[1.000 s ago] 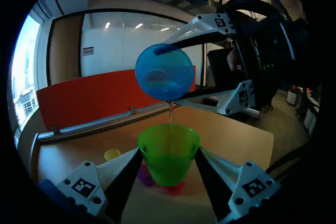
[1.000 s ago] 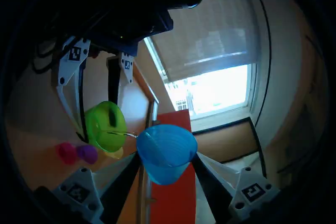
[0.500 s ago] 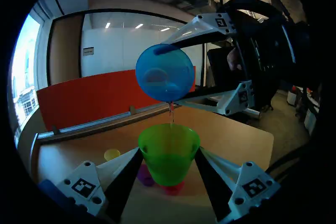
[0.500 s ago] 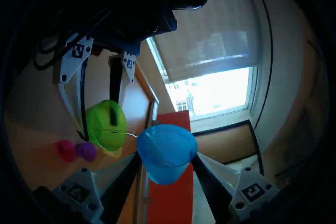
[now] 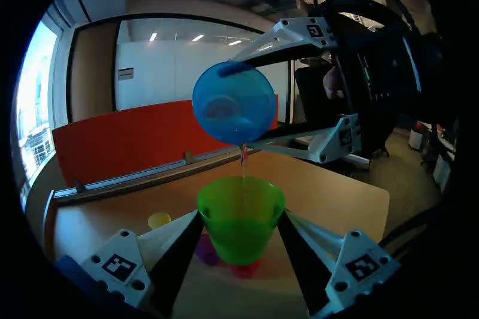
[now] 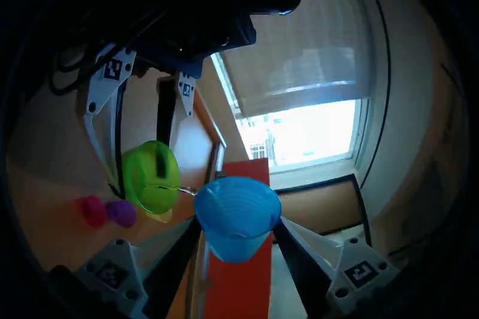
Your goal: Pour water
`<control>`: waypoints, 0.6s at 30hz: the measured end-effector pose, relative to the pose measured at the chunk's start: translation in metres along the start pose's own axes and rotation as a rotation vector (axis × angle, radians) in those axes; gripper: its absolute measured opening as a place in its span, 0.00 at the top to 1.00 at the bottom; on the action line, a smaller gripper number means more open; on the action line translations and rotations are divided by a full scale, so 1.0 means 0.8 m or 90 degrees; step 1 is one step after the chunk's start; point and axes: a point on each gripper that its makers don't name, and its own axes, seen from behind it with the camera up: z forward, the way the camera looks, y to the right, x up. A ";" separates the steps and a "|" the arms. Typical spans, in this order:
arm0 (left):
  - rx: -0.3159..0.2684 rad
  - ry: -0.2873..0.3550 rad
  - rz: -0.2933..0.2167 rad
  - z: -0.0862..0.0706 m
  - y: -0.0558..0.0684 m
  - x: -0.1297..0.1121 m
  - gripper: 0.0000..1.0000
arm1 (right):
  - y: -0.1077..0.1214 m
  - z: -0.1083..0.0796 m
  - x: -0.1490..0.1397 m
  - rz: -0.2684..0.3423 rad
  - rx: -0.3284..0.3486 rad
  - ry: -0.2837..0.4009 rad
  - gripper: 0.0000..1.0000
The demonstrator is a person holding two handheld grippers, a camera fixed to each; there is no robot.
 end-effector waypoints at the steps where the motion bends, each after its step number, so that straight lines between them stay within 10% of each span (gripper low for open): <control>1: 0.000 0.000 0.000 0.000 0.000 0.000 0.16 | 0.000 0.000 0.000 -0.002 0.000 -0.001 0.11; 18: -0.003 0.003 0.003 -0.003 0.006 0.002 0.16 | 0.004 -0.003 -0.007 -0.023 0.002 -0.004 0.12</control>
